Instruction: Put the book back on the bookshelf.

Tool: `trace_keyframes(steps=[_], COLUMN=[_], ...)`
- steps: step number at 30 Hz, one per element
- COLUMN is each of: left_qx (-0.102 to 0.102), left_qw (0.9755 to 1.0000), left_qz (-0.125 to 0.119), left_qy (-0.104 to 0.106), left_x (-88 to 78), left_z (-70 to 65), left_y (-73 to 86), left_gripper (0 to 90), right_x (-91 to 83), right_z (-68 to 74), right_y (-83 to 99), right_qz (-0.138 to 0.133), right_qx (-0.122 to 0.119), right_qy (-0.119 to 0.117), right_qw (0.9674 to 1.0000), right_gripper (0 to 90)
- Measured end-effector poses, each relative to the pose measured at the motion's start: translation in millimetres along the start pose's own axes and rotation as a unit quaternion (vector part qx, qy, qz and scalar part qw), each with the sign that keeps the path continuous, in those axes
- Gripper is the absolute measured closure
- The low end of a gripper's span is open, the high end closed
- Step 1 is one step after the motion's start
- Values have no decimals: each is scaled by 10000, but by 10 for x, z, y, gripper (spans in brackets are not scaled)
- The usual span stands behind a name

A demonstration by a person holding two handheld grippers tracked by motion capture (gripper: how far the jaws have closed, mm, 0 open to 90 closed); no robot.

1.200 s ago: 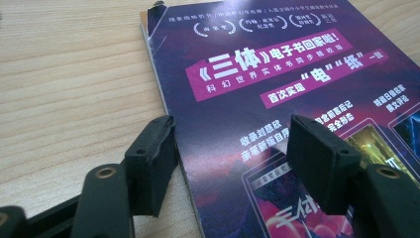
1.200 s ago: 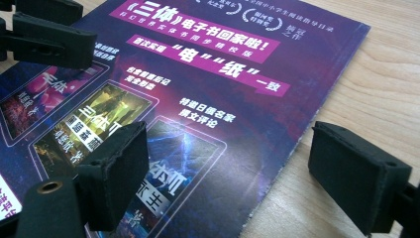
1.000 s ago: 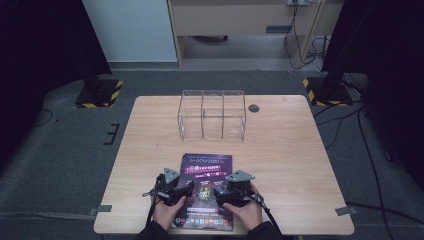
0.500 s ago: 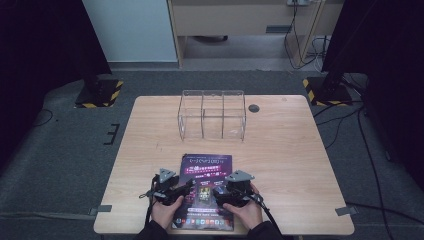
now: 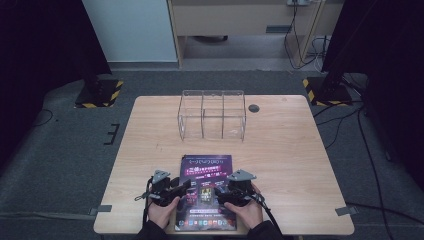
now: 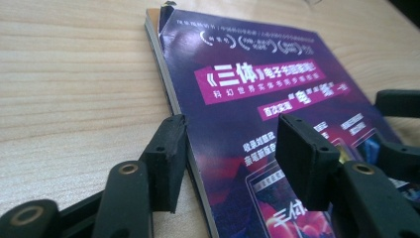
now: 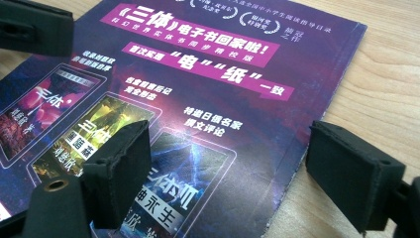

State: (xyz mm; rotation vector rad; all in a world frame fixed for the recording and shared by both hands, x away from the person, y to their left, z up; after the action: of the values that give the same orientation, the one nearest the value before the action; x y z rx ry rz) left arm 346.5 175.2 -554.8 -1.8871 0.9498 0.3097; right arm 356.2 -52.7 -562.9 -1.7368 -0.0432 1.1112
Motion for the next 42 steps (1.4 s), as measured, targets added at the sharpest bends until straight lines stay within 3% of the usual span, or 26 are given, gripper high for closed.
trace_keyframes(steps=[5, 8, 12, 13, 14, 15, 17, 18, 19, 20, 22, 25, 29, 34, 42], left_qx=[-39, 107, 127, 61, 61, -8, 69, 330, 521, 521, 726, 597, 621, 469, 539], left_qw=[9987, 9985, 9977, 9965, 9965, 9935, 9931, 9943, 9947, 9947, 9946, 9955, 9954, 9960, 9958], left_qz=[-229, -250, -202, -159, -159, -78, 20, 220, 269, 269, 368, 435, 541, 588, 530], left_qy=[445, 474, 639, 820, 820, 1139, 1174, 992, 849, 849, 649, 601, 496, 476, 524], left_x=[-93, -105, -102, -103, -103, -100, -83, -13, 25, 25, 64, 67, 79, 67, 24], left_z=[-42, -79, -90, -84, -84, -114, -138, -209, -238, -238, -280, -240, -220, -198, -243], left_y=[-44, -46, -49, -54, -54, -49, -26, 50, 78, 78, 111, 89, 67, 27, 1], left_gripper=[498, 488, 453, 448, 449, 450, 458, 466, 447, 439, 436, 476, 535, 672, 813], right_x=[-6, -7, -12, -14, -14, -14, -11, -12, -17, -18, -19, -19, -20, -20, -22], right_z=[-3, -12, -18, -20, -20, -20, -24, -24, -25, -28, -32, -29, -30, -30, -41], right_y=[3, 3, 6, 7, 7, 7, 7, 7, 9, 9, 11, 10, 10, 10, 11], right_qz=[2, -29, -30, -35, -35, -35, -53, -50, -46, -63, -66, -63, -62, -59, -88], right_qx=[10, 31, 28, 34, 34, 48, 39, 54, 72, 76, 66, 66, 68, 65, 89], right_qy=[-21, -28, -47, -48, -48, -46, -39, -47, -81, -83, -89, -88, -83, -53, -89], right_qw=[10000, 10000, 10000, 10000, 10000, 10000, 10000, 10000, 9999, 9999, 9999, 9999, 9999, 9999, 9999], right_gripper=[186, 192, 198, 201, 201, 202, 202, 202, 204, 207, 207, 209, 212, 223, 221])
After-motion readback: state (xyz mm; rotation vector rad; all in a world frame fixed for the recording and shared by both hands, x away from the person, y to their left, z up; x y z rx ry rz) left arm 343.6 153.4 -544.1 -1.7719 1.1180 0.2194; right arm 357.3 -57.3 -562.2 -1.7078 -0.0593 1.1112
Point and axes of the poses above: each handheld gripper's, and its own axes: x roughly forward along the jaws, y roughly out of its underside, z roughly to its left, the point moved 4 cm from there along x, roughly forward along the jaws, and after that the axes turned 12 degrees about -x, right-handed, at the moved point
